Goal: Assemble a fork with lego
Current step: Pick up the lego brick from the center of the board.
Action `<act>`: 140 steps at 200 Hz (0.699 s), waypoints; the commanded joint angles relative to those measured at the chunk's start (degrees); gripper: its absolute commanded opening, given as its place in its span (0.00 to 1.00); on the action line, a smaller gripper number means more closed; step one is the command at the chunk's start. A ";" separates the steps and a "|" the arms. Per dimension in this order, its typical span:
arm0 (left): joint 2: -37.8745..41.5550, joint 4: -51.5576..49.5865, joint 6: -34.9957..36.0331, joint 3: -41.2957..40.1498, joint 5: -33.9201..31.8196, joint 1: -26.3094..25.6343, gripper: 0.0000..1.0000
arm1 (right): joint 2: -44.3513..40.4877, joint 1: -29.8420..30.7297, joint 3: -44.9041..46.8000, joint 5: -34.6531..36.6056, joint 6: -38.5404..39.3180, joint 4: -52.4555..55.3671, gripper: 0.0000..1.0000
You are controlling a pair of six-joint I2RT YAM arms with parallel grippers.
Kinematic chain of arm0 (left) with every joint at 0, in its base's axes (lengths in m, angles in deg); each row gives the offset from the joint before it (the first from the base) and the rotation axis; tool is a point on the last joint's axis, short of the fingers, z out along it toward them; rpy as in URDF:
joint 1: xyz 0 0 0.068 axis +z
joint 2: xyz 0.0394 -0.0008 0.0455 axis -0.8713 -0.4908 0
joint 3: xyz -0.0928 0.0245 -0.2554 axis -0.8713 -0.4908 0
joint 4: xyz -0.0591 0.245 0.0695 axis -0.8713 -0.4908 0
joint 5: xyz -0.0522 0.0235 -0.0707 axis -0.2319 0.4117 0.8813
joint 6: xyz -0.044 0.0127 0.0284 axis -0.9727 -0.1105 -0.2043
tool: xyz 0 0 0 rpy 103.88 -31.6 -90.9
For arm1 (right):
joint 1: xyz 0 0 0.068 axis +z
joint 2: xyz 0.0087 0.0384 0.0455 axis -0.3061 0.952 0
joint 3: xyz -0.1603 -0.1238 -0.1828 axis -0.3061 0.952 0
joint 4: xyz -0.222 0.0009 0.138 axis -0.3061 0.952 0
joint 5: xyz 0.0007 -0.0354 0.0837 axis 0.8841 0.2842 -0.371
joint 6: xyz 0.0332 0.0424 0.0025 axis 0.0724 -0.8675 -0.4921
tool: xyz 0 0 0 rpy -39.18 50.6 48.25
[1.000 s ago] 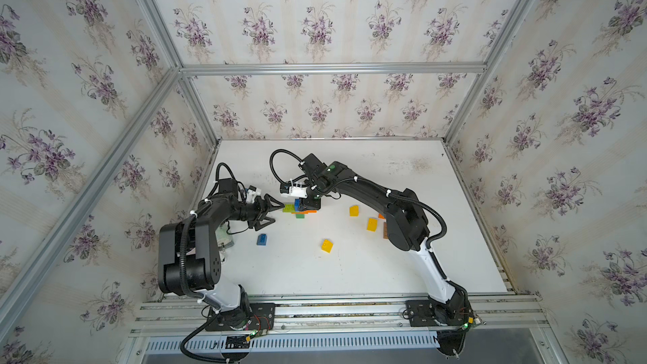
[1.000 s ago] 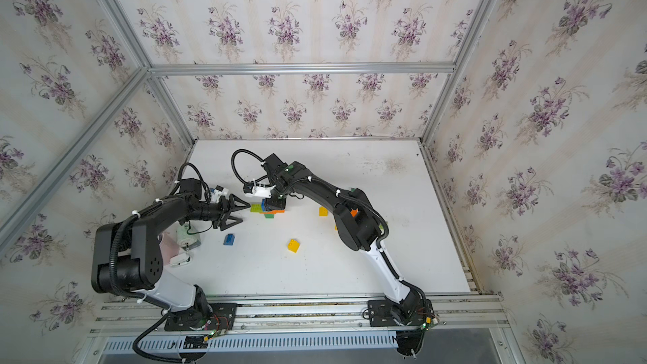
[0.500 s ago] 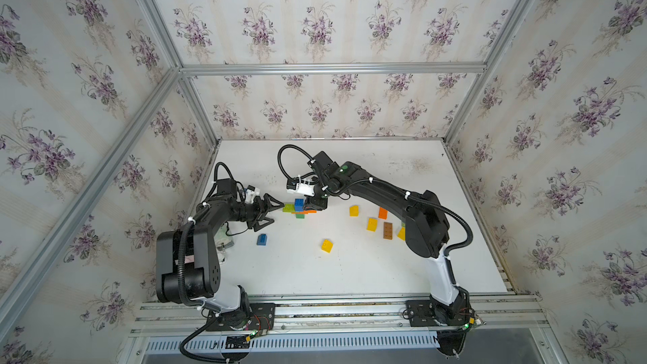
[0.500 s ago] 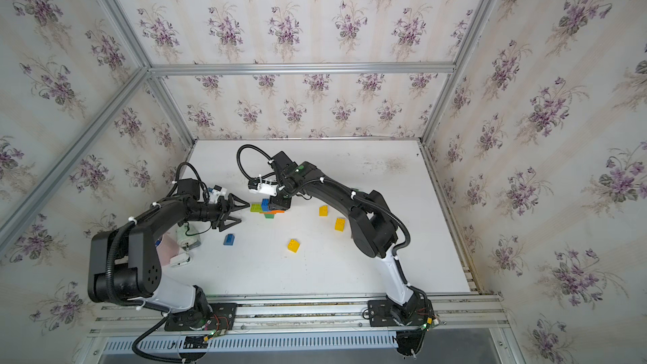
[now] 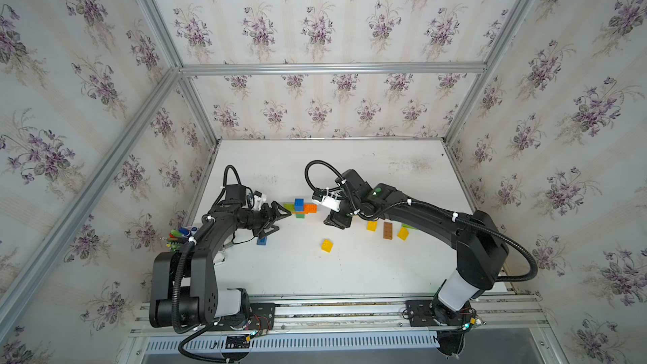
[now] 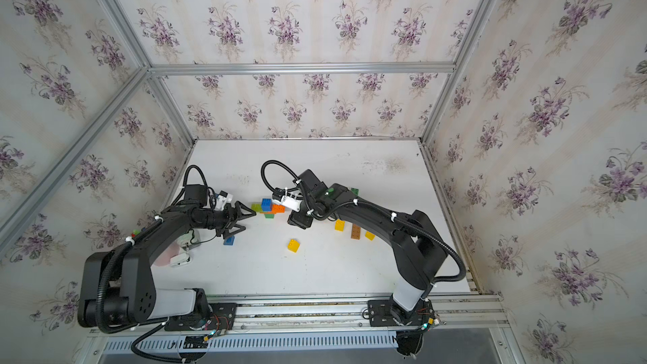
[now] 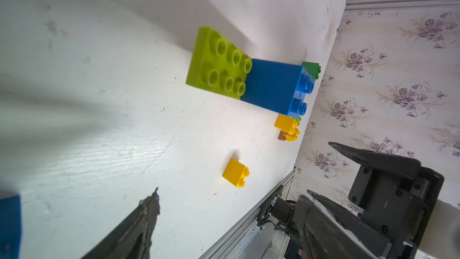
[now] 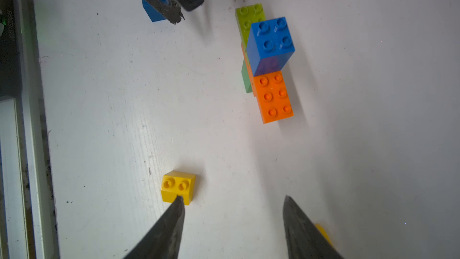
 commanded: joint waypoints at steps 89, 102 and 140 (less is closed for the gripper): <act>-0.62 2.94 -2.15 0.02 -3.04 -1.49 0.87 | -2.23 4.64 12.27 -1.16 -10.42 -7.96 0.62; -1.39 3.08 -1.88 0.33 -3.03 -1.44 0.87 | -1.11 5.01 12.30 -0.94 -10.80 -8.69 0.62; -2.33 3.98 -1.90 0.84 -2.50 -0.51 0.87 | 2.20 5.42 11.35 0.17 -11.11 -10.19 0.61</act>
